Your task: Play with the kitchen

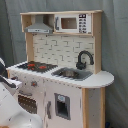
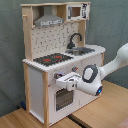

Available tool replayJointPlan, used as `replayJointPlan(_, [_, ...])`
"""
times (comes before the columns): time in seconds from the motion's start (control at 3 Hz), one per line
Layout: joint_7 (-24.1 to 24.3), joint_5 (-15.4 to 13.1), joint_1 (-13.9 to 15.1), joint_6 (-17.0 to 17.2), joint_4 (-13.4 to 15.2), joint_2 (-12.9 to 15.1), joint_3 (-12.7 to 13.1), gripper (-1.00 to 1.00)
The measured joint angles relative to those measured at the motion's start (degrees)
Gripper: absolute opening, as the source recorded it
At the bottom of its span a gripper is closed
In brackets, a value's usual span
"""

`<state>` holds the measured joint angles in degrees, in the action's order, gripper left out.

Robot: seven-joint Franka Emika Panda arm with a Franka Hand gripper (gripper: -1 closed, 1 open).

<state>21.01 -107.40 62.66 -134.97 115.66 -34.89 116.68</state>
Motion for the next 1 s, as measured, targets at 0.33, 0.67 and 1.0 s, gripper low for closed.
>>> replayJointPlan(0.33, [0.05,0.0,0.12,0.0,0.01,-0.01,0.05,1.0])
replayJointPlan(0.67, [0.45,0.0,3.89,-0.06,-0.92,-0.06,3.04,1.0])
replayJointPlan(1.0, [-3.29,4.03,4.26,0.8,-2.66,-0.8,3.34,1.0])
